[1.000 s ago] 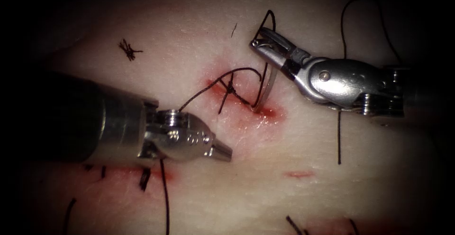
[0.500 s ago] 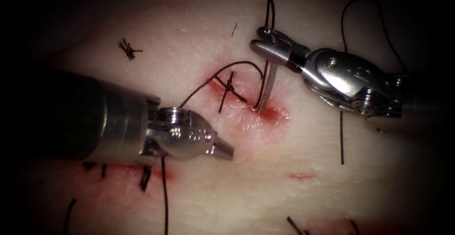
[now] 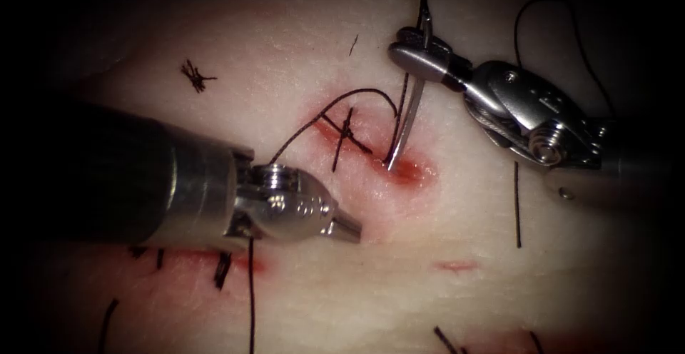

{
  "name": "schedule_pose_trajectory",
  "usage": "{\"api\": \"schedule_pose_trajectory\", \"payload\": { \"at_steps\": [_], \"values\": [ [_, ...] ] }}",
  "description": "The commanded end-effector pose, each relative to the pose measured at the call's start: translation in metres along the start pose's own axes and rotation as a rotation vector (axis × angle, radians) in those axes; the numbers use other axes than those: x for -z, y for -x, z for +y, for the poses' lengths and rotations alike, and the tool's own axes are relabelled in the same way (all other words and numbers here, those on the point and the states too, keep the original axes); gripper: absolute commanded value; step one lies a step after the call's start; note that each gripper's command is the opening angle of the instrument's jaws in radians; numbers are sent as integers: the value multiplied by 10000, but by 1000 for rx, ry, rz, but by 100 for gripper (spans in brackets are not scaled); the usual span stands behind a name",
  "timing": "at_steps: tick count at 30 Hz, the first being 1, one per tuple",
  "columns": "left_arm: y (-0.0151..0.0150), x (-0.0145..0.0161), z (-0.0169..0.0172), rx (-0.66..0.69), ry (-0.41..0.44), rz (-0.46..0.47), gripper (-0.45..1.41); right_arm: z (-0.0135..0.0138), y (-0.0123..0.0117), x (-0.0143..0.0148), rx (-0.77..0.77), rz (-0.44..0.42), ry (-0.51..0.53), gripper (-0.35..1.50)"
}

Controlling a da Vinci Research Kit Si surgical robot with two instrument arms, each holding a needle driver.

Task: Wound Closure

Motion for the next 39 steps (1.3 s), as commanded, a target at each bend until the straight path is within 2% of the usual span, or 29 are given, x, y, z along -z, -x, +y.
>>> {"api": "schedule_pose_trajectory", "payload": {
  "at_steps": [1,14,23,30,39],
  "values": [
    [-1,-7,-2,-1,2,-2,-13,3,2,-11,-22,1,-2,-35],
    [0,-9,-4,-3,1,-3,-11,16,11,-12,-167,-33,-16,-35],
    [1,-9,-5,-4,1,-3,-11,12,24,-15,-393,-88,-57,-35],
    [1,-9,-5,-5,1,-3,-11,8,38,-19,-604,-151,-45,-35],
    [3,-7,-5,-6,3,-2,-11,-10,43,-12,-659,-169,-59,-35]
  ]
}}
